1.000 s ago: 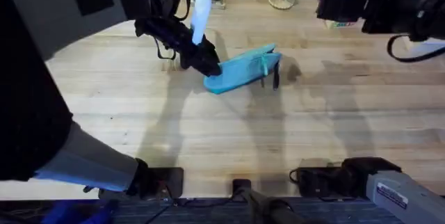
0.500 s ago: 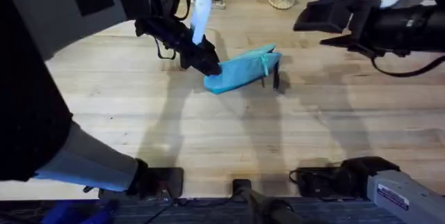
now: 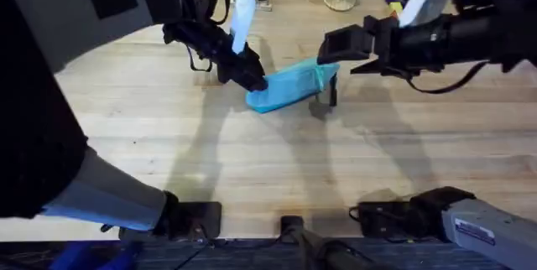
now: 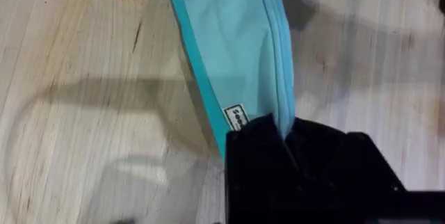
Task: Unzip the bag, pick up the pens from the table one at a time and place them inside, then zip the bag closed.
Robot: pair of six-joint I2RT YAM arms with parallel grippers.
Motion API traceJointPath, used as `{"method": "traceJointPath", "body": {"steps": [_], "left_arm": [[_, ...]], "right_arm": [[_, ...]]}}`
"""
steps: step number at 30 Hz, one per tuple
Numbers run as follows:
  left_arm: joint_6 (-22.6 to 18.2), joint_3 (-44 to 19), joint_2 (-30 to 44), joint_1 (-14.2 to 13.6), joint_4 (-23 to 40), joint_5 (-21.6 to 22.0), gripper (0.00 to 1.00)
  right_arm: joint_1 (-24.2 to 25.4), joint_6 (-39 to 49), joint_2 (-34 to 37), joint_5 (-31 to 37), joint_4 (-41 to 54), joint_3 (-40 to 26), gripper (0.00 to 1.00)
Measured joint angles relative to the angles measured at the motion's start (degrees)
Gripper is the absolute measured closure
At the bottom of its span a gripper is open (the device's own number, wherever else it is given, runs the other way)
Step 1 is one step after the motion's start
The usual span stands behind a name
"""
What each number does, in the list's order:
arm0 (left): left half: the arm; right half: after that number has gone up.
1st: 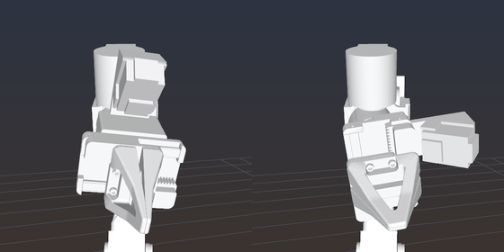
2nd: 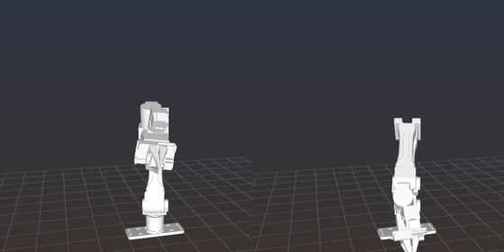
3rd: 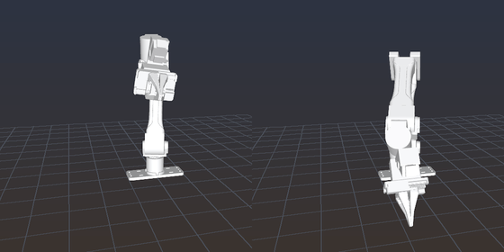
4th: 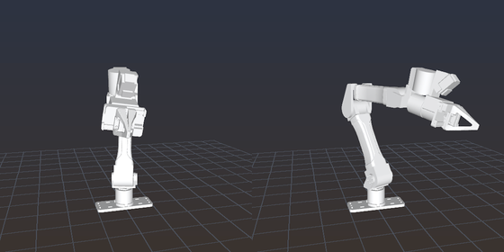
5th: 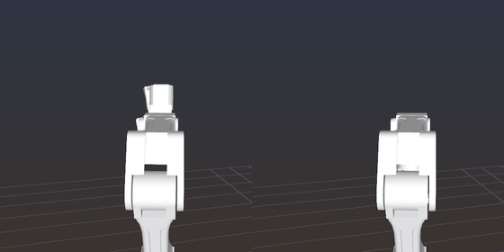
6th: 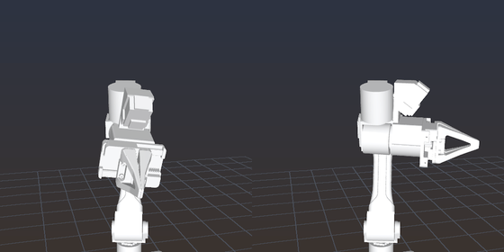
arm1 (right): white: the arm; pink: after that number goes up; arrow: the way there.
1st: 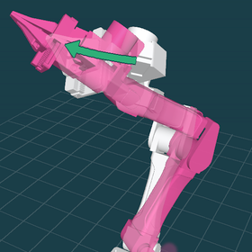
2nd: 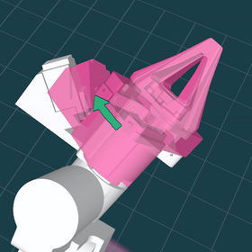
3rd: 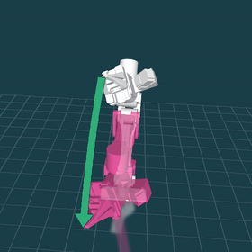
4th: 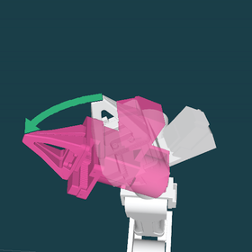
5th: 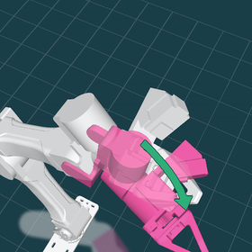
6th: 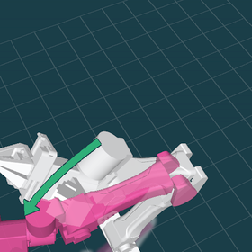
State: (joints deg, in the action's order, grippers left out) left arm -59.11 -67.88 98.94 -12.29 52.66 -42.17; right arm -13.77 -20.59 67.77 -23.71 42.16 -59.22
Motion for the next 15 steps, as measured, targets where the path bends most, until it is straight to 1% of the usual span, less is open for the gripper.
{"method": "traceJointPath", "body": {"steps": [7, 15], "left_arm": [[0.00, 0.00, 0.00, 0.00, 0.00, 0.01, 0.957], [0.02, 0.00, 0.00, 0.00, 0.00, 0.02, 0.957]], "right_arm": [[-0.06, -2.20, 3.15, -0.33, -0.70, 0.00, 0.005], [-0.12, -2.81, 10.07, -0.27, -3.18, 0.00, 0.005]]}}
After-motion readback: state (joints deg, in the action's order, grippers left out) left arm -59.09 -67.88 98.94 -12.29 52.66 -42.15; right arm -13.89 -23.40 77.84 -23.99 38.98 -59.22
